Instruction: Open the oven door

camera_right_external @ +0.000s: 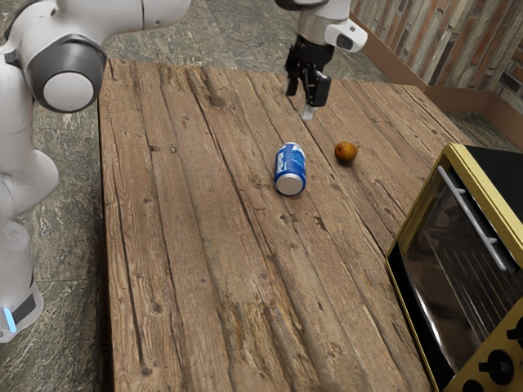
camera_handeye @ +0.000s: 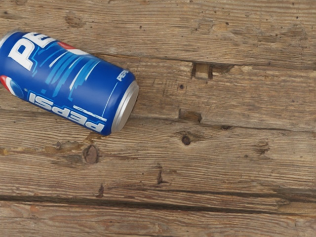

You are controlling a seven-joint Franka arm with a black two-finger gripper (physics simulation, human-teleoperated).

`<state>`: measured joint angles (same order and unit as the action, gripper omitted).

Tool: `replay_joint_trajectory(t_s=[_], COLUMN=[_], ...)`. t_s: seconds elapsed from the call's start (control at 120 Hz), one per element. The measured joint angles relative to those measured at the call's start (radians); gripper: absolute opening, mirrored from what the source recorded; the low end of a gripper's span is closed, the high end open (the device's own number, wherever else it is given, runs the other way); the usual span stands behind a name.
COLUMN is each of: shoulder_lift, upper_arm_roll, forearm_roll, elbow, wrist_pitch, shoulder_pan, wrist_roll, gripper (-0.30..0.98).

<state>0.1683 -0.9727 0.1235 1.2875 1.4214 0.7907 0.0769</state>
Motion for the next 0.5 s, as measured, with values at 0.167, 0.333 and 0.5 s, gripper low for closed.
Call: replay_joint_trajectory(t_s=[0.167,0.333,0.5], shoulder_lift=[0.0,-0.038,-0.027], upper_arm_roll=[0.002,0.27,0.412], forearm_roll=[0.016,-0.221,-0.394], elbow=[0.0,-0.161,-0.184], wrist_pitch=[0.021,0.086,0.208], shoulder_pan=[-0.001,0.119,0.215], wrist_roll=[0.021,0.154,0.353], gripper=[0.69,0.69,0.68])
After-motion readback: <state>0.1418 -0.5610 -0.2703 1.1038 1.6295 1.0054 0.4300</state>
